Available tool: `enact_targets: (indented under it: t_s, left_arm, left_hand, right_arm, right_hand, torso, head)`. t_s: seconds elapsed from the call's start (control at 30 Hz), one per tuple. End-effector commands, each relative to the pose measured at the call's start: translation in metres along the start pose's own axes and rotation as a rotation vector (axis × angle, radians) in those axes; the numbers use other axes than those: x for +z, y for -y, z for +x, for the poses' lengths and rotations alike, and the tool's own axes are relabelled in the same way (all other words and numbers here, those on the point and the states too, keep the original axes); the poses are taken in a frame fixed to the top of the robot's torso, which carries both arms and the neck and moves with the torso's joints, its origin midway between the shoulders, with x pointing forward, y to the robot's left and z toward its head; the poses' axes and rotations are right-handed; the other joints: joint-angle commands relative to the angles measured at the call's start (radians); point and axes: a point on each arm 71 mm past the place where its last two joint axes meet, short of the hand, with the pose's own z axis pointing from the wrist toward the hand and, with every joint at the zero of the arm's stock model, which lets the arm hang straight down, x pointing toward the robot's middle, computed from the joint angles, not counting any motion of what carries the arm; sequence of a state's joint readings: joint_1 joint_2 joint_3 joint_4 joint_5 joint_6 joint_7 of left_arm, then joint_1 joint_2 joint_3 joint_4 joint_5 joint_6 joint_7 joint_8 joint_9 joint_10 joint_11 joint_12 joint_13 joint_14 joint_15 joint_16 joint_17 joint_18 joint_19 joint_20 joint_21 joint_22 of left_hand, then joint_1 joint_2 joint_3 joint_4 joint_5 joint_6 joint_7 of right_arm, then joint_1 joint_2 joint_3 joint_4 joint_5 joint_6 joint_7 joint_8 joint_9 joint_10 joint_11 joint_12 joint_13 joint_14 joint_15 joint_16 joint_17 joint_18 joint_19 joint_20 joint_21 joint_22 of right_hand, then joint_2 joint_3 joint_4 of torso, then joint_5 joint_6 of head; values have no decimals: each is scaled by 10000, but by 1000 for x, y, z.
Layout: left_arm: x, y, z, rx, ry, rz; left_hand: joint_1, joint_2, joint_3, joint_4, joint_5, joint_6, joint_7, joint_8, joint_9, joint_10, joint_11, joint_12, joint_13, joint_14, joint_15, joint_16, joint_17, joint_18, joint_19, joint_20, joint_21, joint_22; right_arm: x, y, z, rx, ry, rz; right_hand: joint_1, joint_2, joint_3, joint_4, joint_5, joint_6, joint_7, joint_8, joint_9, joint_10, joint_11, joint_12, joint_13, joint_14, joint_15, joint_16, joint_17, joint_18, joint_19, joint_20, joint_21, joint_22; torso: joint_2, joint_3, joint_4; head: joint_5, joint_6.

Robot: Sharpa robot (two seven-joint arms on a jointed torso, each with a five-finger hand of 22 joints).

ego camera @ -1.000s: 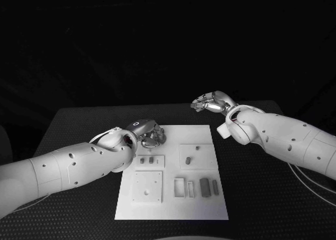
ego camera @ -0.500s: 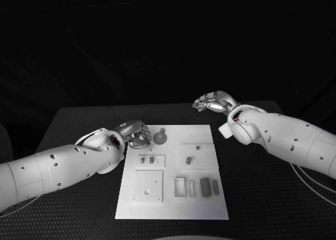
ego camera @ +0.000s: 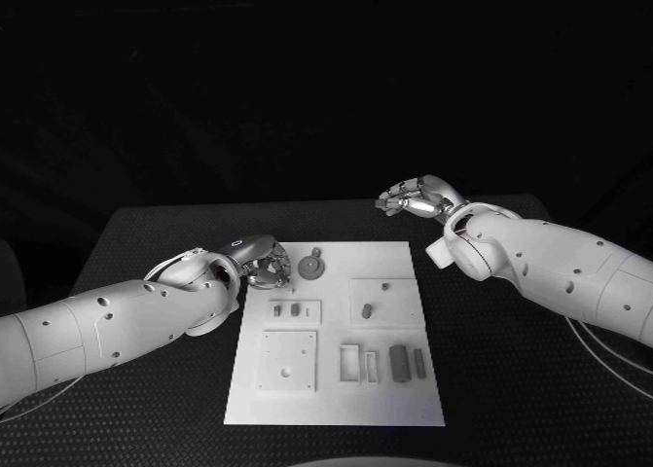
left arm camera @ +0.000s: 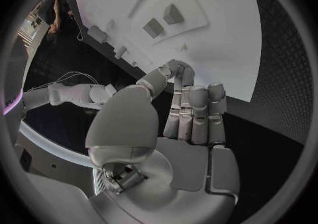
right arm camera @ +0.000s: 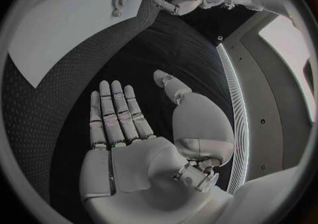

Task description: Assemble the parts on the task board

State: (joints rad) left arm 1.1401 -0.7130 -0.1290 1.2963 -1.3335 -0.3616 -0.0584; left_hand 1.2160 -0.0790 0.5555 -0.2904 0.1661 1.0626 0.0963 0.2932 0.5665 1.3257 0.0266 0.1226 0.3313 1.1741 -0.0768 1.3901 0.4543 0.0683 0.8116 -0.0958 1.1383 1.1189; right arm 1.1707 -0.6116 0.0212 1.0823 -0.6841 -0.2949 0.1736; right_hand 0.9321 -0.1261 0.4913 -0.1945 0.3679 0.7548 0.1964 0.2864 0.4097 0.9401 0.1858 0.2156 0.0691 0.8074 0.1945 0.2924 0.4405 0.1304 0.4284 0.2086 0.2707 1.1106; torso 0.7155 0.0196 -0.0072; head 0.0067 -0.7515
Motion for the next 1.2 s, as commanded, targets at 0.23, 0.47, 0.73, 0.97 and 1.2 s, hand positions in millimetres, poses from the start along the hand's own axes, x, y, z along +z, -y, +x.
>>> enact_targets:
  t_s: [0.23,0.47,0.73,0.97,1.2]
  left_arm:
    - [-1,2,6,-125,-594,152]
    - [-1,3,11,-250,-568,139]
    - [0,4,13,-44,-475,221]
    - [2,4,14,133,-616,207]
    - [3,3,15,321,-655,133]
  left_hand:
    - [111,207,47,-1,27,61,3,20,1,118,-9,0,37,47,-93,-43,-18,167,97,-776,0,-9]
    - [106,212,44,-2,18,61,3,17,-2,125,-10,-9,36,49,-93,-50,-24,165,100,-779,-5,-10]
    - [114,219,49,-6,13,57,4,11,-5,126,-10,-21,33,52,-94,-57,-30,166,105,-784,-8,-10]
    - [118,218,50,-6,7,53,6,7,-8,127,-9,-31,32,54,-93,-60,-35,165,109,-787,-9,-9]
    - [124,215,53,-7,3,51,8,1,-12,128,-6,-49,28,39,-90,-77,-45,159,97,-787,-21,-9]
  right_arm:
    - [0,-1,1,7,-102,-84]
    - [0,-1,2,12,-109,-96]
    - [0,-1,1,3,-98,-80]
    - [0,-1,1,-1,-102,-86]
    - [0,-1,1,0,-105,-89]
  right_hand:
    - [38,78,-32,-10,47,-53,261,42,-17,65,10,-58,-3,-89,-8,22,-12,-167,-23,-34,-37,16]
    - [40,80,-31,-11,48,-54,261,42,-18,66,10,-61,-3,-90,-8,24,-14,-168,-23,-35,-43,22]
    - [42,80,-31,-12,49,-54,261,44,-20,67,11,-63,-3,-90,-8,25,-15,-169,-21,-35,-47,28]
    - [43,78,-31,-14,48,-54,261,45,-21,69,11,-64,-3,-90,-7,27,-17,-169,-20,-36,-53,34]
    - [44,76,-31,-14,48,-54,261,46,-22,70,11,-66,-3,-90,-7,28,-18,-170,-18,-36,-57,39]
  torso:
    - [2,18,-4]
    - [1,11,-6]
    - [4,16,-21]
    - [1,16,-12]
    - [1,16,-9]
  head:
    - [6,-29]
    - [13,-23]
    - [-7,-13]
    - [-24,-17]
    - [-3,-26]
